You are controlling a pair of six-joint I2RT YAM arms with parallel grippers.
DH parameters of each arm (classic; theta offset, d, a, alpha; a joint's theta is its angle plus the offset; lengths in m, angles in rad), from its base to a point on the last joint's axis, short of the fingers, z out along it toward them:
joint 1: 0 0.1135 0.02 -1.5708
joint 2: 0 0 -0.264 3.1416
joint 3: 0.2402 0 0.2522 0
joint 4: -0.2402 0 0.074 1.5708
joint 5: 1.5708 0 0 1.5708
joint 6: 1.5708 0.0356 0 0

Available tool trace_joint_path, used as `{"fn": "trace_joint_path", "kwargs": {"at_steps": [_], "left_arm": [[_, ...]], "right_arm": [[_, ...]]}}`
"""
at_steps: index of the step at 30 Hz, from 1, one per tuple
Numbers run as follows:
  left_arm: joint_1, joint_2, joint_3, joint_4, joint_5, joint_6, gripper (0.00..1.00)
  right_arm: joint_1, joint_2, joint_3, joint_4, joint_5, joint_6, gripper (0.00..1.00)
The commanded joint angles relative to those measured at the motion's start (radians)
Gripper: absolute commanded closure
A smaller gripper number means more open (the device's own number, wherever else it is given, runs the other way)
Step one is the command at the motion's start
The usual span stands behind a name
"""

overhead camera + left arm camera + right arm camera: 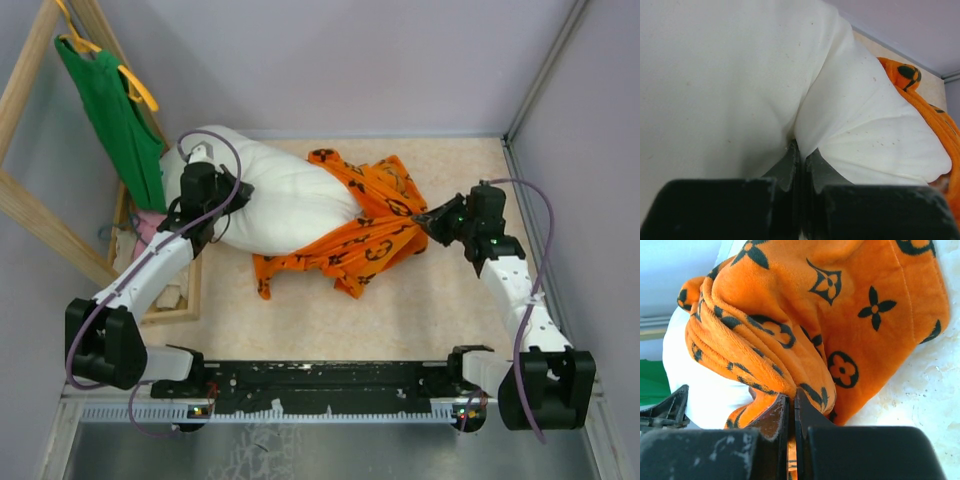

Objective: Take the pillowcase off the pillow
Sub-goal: Remove the pillow from the pillowcase.

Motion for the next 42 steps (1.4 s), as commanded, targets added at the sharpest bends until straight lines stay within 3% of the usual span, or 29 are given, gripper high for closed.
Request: {"fn": "trace_joint_path", "kwargs": {"at_steps": [1,8,12,15,16,17,20,21,22,26,29,33,36,38,42], "left_arm": [[0.143,-0.048,-0.016,-0.030,-0.461,0.132,1.00],[0.141,-0.131,-0.134,0.125,-0.194,0.255,1.00],[0.138,-0.183,-0.202,0.164,-0.191,0.279,1.00],[0.138,-0.199,-0.210,0.159,-0.178,0.279,1.00],[0.137,-0.201,-0.210,0.156,-0.170,0.278,1.00],[0.136,-0.204,-0.210,0.153,-0.165,0.276,1.00],[0.130,-0.211,-0.219,0.152,-0.153,0.267,1.00],[0.127,-0.214,-0.224,0.154,-0.148,0.265,1.00],[0.123,-0.217,-0.228,0.155,-0.144,0.264,1.00],[0.104,-0.224,-0.250,0.170,-0.146,0.266,1.00],[0.090,-0.229,-0.263,0.176,-0.156,0.267,1.00],[0.085,-0.229,-0.274,0.180,-0.171,0.268,1.00],[0.084,-0.233,-0.275,0.171,-0.183,0.272,1.00],[0.085,-0.237,-0.278,0.169,-0.204,0.282,1.00],[0.085,-0.234,-0.291,0.188,-0.259,0.283,1.00]], "right_arm": [[-0.178,-0.041,0.082,-0.004,0.500,-0.076,1.00],[-0.159,-0.045,0.193,0.052,0.435,-0.217,1.00],[-0.071,-0.004,0.334,-0.036,0.570,-0.306,1.00],[-0.018,0.008,0.359,-0.001,0.464,-0.357,1.00],[0.009,0.017,0.360,0.009,0.417,-0.383,0.93],[0.051,0.029,0.364,0.012,0.401,-0.401,0.78],[0.266,0.064,0.354,0.039,0.459,-0.466,0.18],[0.345,0.081,0.346,0.065,0.487,-0.489,0.04],[0.413,0.104,0.345,0.090,0.502,-0.503,0.01],[0.600,0.271,0.406,0.167,0.431,-0.477,0.01],[0.717,0.445,0.536,0.154,0.466,-0.489,0.01],[0.768,0.708,0.782,0.058,0.455,-0.511,0.01],[0.769,0.814,0.873,0.020,0.424,-0.523,0.01],[0.768,0.824,0.853,0.017,0.431,-0.529,0.13],[0.755,0.713,0.671,0.051,0.513,-0.515,0.56]]}}
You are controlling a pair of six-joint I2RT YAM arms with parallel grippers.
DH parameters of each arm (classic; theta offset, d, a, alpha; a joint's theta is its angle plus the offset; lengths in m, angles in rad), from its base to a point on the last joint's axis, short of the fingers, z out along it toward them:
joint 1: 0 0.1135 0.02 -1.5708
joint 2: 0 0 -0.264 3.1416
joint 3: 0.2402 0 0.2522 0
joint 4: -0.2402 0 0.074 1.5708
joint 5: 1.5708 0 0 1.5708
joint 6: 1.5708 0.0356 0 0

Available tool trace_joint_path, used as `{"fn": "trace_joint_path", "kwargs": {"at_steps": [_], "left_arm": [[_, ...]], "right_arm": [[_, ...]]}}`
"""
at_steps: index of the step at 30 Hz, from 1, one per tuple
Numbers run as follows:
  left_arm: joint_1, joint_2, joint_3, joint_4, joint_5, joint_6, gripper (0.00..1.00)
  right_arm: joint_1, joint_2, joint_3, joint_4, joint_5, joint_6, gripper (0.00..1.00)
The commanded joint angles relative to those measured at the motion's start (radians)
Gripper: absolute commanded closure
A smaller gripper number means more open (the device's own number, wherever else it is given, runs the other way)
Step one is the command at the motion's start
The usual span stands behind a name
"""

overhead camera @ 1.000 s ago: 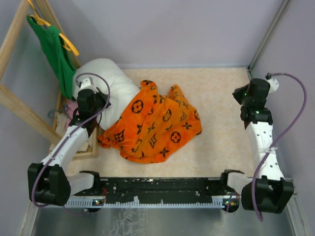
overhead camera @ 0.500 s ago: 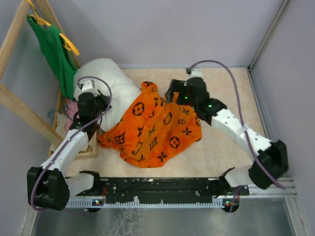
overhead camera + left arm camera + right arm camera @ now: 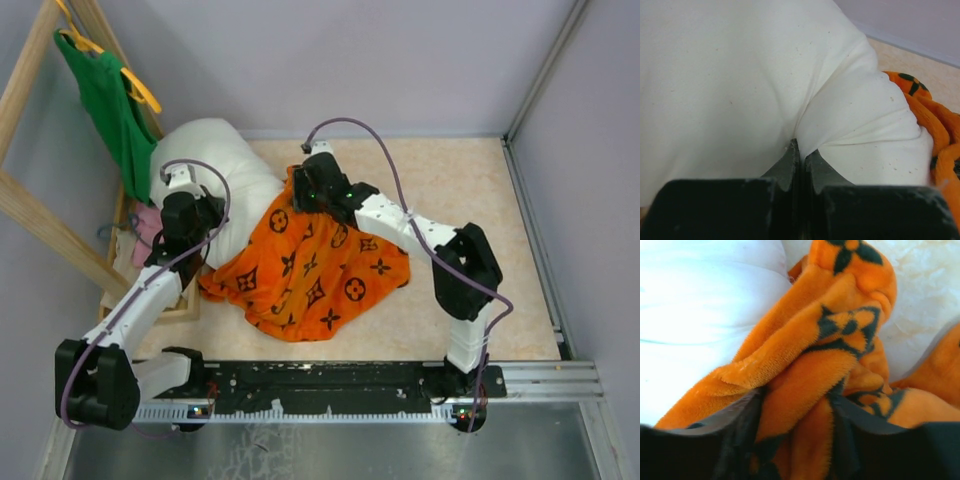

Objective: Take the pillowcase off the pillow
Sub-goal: Remove the pillow from the pillowcase.

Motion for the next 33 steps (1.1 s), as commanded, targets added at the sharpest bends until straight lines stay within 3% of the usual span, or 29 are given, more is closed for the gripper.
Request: {"fn": "trace_joint_path", "kwargs": {"at_steps": [1,5,6,12,22,25,33], "left_arm": [[0.020,-0.017,-0.020,0.015,-0.177,0.035,1.00],[0.022,0.014,0.018,-0.014,-0.252,0.011,1.00],[0.022,0.026,0.035,-0.027,-0.273,0.000,1.00],[0.036,0.085,0.142,-0.120,-0.392,-0.075,1.00],[0.066,0.123,0.271,-0.187,-0.400,-0.143,1.00],[0.070,0.112,0.286,-0.193,-0.397,-0.136,1.00],[0.079,0.052,0.305,-0.198,-0.346,-0.129,1.00]], "right_arm": [[-0.025,-0.139,-0.181,0.033,0.082,0.008,0.64],[-0.158,-0.335,-0.438,0.092,0.018,0.069,0.96],[-0.200,-0.377,-0.499,0.104,-0.011,0.087,1.00],[-0.451,-0.611,-0.794,0.128,-0.090,0.171,1.00],[-0.634,-0.731,-1.037,0.066,-0.029,0.211,1.00],[-0.725,-0.746,-1.054,0.075,-0.051,0.220,1.00],[-0.868,-0.820,-0.956,-0.023,0.143,0.367,1.00]]}}
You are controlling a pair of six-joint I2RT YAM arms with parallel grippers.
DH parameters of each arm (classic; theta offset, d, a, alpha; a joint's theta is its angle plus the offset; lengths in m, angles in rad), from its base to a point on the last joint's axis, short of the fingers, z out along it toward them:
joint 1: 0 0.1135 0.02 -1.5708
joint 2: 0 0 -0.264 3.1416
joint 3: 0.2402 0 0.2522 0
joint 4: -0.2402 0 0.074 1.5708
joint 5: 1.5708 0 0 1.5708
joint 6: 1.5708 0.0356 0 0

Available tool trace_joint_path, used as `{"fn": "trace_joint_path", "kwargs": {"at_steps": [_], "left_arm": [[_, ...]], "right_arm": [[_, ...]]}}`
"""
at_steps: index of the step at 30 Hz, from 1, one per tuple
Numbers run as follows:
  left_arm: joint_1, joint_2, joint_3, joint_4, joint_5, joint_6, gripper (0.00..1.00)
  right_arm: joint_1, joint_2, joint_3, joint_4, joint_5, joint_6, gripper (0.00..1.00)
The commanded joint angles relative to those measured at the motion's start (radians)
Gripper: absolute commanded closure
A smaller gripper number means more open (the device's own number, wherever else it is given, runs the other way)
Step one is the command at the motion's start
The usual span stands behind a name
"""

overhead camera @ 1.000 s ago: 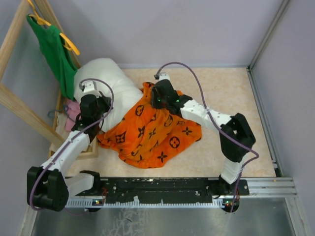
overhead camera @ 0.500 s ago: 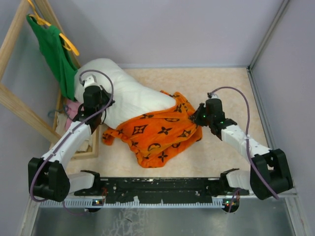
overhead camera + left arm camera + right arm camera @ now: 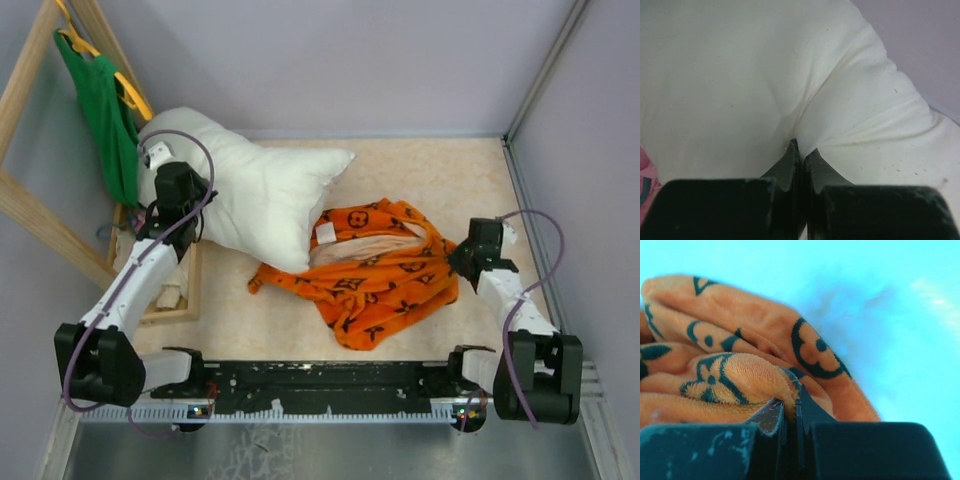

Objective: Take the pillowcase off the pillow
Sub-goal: Remove the pillow from the pillowcase.

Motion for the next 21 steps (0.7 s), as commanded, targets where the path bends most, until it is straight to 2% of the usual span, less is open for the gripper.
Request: {"fn": "trace_joint_path", "kwargs": {"at_steps": [1,3,7,9,10,11,12,13,14,18,19,21], "left_arm": [[0.051,-0.081,0.040,0.023,-0.173,0.046,1.00],[0.052,-0.093,0.040,0.029,-0.158,0.058,1.00],[0.053,-0.093,0.053,0.058,0.010,0.130,1.00],[0.051,-0.092,0.048,0.072,0.116,0.163,1.00],[0.052,-0.095,0.040,0.082,0.161,0.169,1.00],[0.052,-0.101,0.026,0.098,0.196,0.166,1.00],[0.052,-0.108,0.014,0.114,0.225,0.166,1.00],[0.052,-0.113,0.004,0.124,0.248,0.162,1.00],[0.051,-0.118,-0.003,0.133,0.269,0.160,1.00],[0.038,-0.127,-0.019,0.192,0.314,0.137,1.00],[0.025,-0.125,-0.014,0.208,0.313,0.134,1.00],[-0.034,-0.110,0.001,0.248,0.236,0.168,1.00]], "right_arm": [[-0.054,-0.066,0.104,-0.076,0.248,0.079,1.00],[-0.081,-0.052,0.156,-0.106,0.279,0.083,1.00],[-0.135,-0.023,0.238,-0.138,0.295,0.090,1.00],[-0.135,-0.040,0.245,-0.118,0.279,0.077,0.89],[-0.134,-0.061,0.239,-0.086,0.230,0.048,0.77],[-0.126,-0.079,0.232,-0.039,0.170,0.005,0.58],[-0.106,-0.097,0.224,0.010,0.101,-0.043,0.33],[-0.069,-0.109,0.231,0.025,0.105,-0.072,0.08],[-0.028,-0.112,0.250,0.019,0.132,-0.103,0.02],[0.135,-0.114,0.385,-0.090,0.296,-0.181,0.01],[0.158,-0.123,0.403,-0.090,0.293,-0.194,0.01],[0.196,-0.149,0.409,-0.037,0.187,-0.223,0.01]]}}
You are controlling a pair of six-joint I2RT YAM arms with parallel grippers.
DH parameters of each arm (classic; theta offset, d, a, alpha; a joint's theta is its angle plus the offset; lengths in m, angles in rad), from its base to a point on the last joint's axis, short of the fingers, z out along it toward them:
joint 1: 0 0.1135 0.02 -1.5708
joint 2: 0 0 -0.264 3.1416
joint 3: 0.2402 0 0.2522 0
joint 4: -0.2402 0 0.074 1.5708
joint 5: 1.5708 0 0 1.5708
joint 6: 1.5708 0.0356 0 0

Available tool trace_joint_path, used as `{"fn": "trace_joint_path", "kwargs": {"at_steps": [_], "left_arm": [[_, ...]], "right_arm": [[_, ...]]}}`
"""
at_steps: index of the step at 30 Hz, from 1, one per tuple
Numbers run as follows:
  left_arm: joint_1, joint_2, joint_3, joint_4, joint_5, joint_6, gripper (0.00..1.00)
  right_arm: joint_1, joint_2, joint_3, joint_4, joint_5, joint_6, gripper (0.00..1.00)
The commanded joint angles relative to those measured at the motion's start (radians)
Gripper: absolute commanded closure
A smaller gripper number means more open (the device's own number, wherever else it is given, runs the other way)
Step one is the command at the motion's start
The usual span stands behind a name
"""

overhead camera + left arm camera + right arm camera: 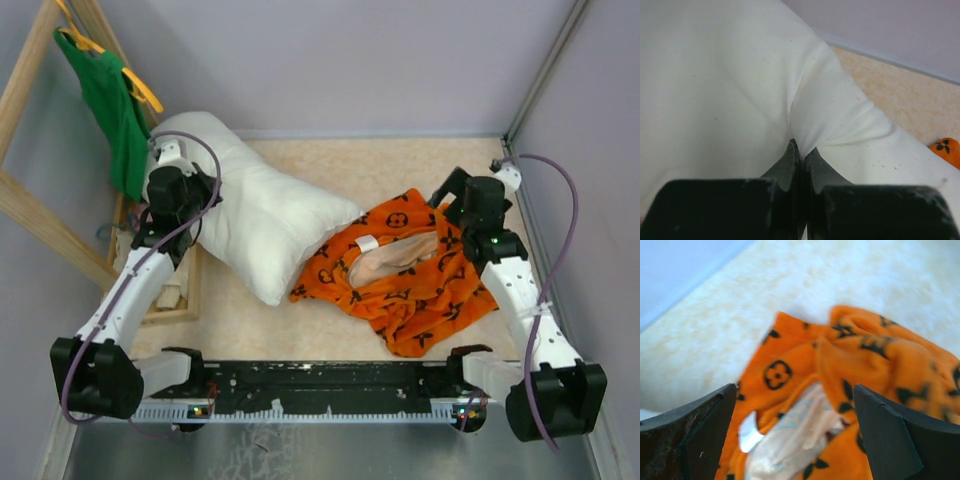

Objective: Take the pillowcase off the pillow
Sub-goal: Remove the pillow from the pillowcase, then place the pillow at the center of the board.

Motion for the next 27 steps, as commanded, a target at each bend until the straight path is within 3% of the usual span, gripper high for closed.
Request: {"fn": "trace_joint_path", "kwargs": {"at_steps": [1,3,7,12,21,22,24,27], "left_arm": [[-0.120,-0.023,0.053,0.237,-0.105,0.058,1.00],[-0.194,0.018,0.090,0.283,-0.217,0.121,1.00],[-0.228,0.103,0.186,0.292,-0.250,0.132,1.00],[-0.258,0.135,0.223,0.316,-0.253,0.133,1.00],[-0.295,0.162,0.249,0.316,-0.228,0.124,1.00],[-0.299,0.169,0.254,0.316,-0.224,0.124,1.00],[-0.312,0.183,0.268,0.316,-0.218,0.128,1.00],[-0.328,0.202,0.291,0.316,-0.218,0.148,1.00]], "right_arm": [[0.078,-0.073,0.086,0.110,-0.121,-0.098,0.01],[0.131,-0.050,0.085,0.180,-0.306,-0.077,0.01],[0.369,0.035,0.115,0.229,-0.275,-0.048,0.01],[0.419,0.214,0.058,0.414,-0.409,0.254,0.01],[0.531,0.425,0.195,0.462,-0.410,0.392,0.01],[0.531,0.434,0.198,0.492,-0.421,0.405,0.05],[0.531,0.436,0.180,0.585,-0.434,0.436,0.31],[0.528,0.397,0.139,0.662,-0.398,0.459,0.98]]}}
